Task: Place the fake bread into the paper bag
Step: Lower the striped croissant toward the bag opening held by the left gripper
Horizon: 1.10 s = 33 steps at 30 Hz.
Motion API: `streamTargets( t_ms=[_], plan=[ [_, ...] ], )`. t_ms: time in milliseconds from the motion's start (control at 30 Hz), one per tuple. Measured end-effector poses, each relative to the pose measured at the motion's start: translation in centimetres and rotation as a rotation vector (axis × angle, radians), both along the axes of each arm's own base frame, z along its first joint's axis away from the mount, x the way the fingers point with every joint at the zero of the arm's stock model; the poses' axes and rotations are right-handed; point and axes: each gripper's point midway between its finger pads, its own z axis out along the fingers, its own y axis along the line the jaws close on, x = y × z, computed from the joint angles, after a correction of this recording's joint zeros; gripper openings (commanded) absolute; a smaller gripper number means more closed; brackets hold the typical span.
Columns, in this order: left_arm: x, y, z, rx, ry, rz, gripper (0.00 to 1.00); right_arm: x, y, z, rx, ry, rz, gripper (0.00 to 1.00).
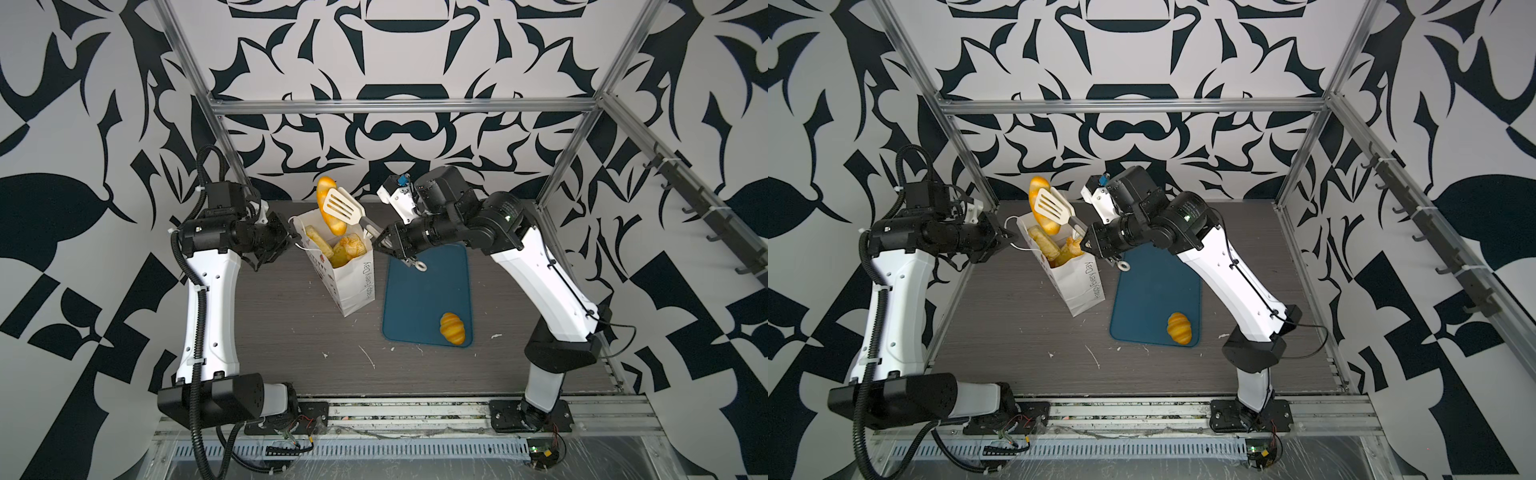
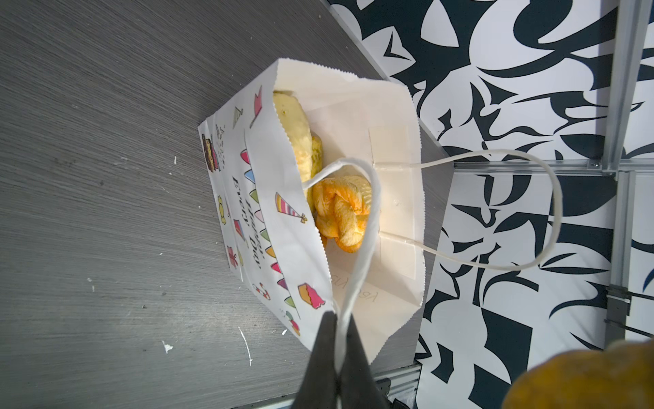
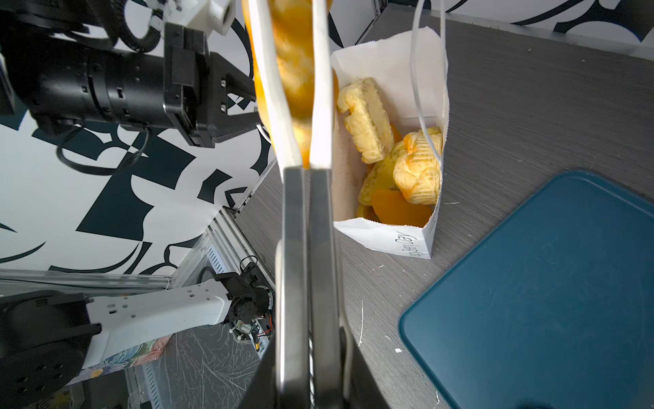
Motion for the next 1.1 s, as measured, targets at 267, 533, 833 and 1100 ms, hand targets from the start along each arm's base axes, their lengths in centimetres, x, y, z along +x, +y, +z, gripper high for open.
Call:
streamTargets(
  t_ms=[267, 533, 833, 1100],
  plan=[
    [0.0, 0.0, 0.0, 0.000, 0.000, 0.000, 0.00, 1.3, 1.4, -1.6, -0.022, 0.019, -0.011, 0.20],
    [0.0, 0.0, 0.0, 0.000, 0.000, 0.000, 0.00, 2.9, 2.5, -2.8, -0.030, 0.044, -0.044, 0.20],
    [0.0, 0.0, 0.1, 0.000, -0.002, 0.000, 0.00, 5.0, 1.9, -4.0, -0.035, 0.093, -0.108, 0.21],
    [0.0, 0.0, 0.2, 0.000, -0.002, 0.000, 0.00, 6.2, 2.3, -6.0, -0.057, 0.136, -0.132, 0.21]
  ],
)
